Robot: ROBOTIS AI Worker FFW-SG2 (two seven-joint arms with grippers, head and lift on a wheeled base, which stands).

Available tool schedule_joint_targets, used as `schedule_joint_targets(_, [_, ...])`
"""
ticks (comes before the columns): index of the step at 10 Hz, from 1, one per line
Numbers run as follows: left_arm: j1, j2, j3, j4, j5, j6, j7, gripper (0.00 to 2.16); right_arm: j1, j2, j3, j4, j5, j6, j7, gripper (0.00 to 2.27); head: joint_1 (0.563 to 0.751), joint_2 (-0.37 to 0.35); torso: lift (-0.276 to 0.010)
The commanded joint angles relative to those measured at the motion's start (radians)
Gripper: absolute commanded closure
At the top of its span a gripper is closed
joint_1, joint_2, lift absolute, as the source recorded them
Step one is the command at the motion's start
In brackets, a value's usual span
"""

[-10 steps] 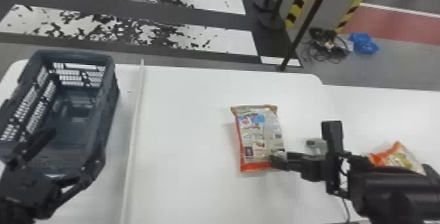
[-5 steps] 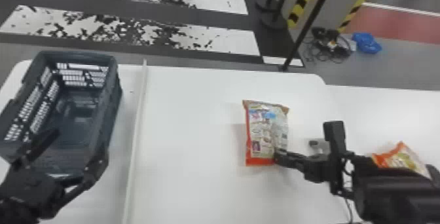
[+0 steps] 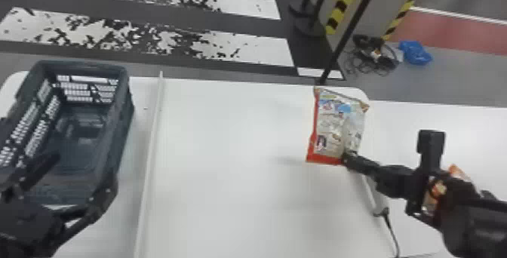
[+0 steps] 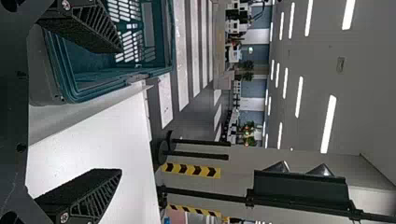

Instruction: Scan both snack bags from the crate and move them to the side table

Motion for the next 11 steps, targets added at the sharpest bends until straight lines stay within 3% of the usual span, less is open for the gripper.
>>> schedule_joint_targets(1, [0.001,0.000,0.000,-0.003,0.000,0.000,-0.001,0.08,-0.036,-0.004,-0.099,0.008,-0.044,0.011,-0.035,2.26,0.695,-0.274,-0.075])
schedule_joint_targets(3, [0.001,0.002,0.000,-0.004,0.000,0.000,-0.001,0.08,-0.069,-0.021,-0.221,0.079,-0.104,0.002,-0.116,2.26,0.695,-0.350,-0.075])
schedule_joint_targets(5, [0.001,0.002,0.000,-0.004,-0.002,0.000,-0.001,0.08,-0.097,-0.042,-0.291,0.179,-0.124,-0.013,-0.203,2.26,0.695,-0.350,-0.075])
schedule_joint_targets(7, [0.002,0.002,0.000,-0.004,-0.002,0.000,-0.001,0.08,-0.125,-0.080,-0.313,0.307,-0.127,-0.071,-0.286,2.26,0.695,-0.350,-0.075])
schedule_joint_targets(11, [0.002,0.002,0.000,-0.004,-0.002,0.000,-0.001,0.08,-0.171,-0.097,-0.314,0.485,-0.121,-0.185,-0.441,2.26,0.695,-0.350,-0.075])
